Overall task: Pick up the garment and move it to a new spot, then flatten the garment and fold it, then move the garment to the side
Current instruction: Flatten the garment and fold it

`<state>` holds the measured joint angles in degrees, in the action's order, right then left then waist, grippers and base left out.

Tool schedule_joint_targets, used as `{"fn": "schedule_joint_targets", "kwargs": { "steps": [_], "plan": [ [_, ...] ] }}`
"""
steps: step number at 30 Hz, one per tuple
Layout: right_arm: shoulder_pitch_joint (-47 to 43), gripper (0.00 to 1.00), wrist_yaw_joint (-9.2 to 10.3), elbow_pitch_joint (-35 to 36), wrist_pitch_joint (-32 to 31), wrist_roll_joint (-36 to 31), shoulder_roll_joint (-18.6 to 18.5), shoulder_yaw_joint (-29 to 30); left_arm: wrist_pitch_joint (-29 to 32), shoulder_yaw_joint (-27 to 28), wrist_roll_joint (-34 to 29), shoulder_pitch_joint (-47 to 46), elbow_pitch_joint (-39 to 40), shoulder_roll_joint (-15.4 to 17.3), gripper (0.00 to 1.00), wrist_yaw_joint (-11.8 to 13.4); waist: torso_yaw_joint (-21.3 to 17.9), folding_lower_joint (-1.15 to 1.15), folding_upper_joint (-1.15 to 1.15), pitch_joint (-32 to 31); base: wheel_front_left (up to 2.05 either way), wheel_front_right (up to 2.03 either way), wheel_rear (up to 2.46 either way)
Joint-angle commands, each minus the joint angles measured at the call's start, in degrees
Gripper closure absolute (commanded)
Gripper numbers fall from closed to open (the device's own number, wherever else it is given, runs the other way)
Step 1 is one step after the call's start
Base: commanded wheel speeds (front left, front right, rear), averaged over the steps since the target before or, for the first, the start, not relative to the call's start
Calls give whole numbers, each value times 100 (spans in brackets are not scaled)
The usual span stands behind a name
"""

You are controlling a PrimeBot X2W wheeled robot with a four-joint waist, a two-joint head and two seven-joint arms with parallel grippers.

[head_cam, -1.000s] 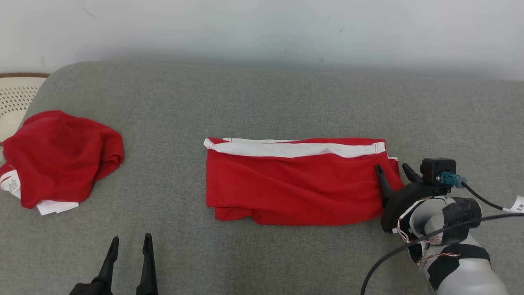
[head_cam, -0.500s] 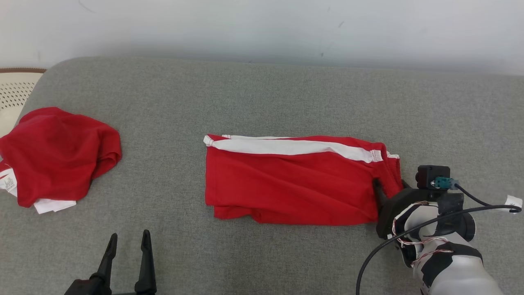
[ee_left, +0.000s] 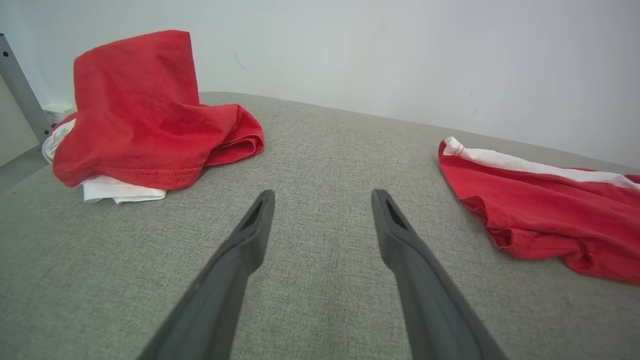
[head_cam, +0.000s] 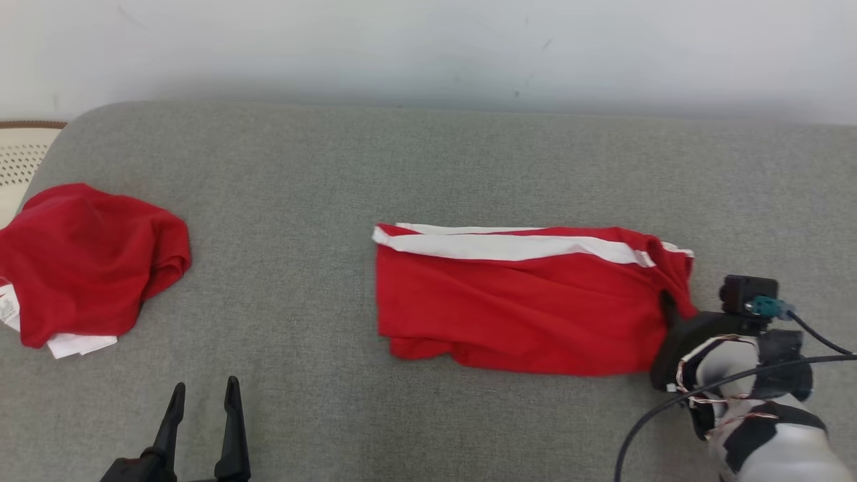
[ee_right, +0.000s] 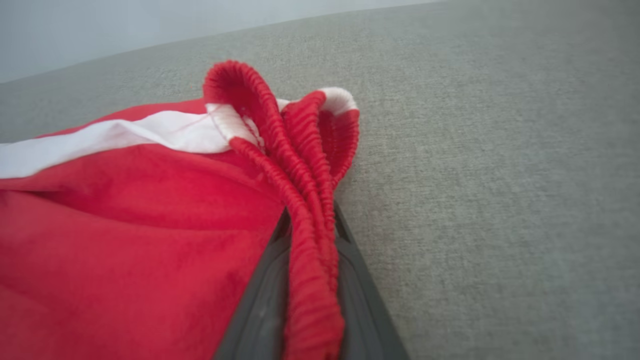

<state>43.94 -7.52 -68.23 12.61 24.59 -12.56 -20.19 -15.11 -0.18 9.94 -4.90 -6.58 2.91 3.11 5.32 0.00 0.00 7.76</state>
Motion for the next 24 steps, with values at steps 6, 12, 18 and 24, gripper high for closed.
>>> {"fn": "schedule_joint_targets", "kwargs": {
  "steps": [6, 12, 18, 24],
  "plan": [
    [-265, 100, 6, 226, -37, 372, -499, -224, -7, -2, -18, 122, 45, 0, 0, 28, -222, 0, 0, -118, 0, 0, 0],
    [-413, 100, 6, 696, -301, 853, -715, -531, -8, -22, 18, 146, 48, 1, 0, 43, -397, 0, 0, -126, 0, 0, 0],
    [-601, 100, 6, 1672, -781, 1724, -708, -971, -7, -71, 21, 116, 13, 1, 0, 37, -488, 0, 0, -154, 0, 0, 0],
    [-770, 100, 6, 3039, -1341, 2840, -935, -1460, -8, -96, 9, 104, -36, 1, 0, -15, -442, 0, 0, -229, 0, 0, 0]
  ]
}}
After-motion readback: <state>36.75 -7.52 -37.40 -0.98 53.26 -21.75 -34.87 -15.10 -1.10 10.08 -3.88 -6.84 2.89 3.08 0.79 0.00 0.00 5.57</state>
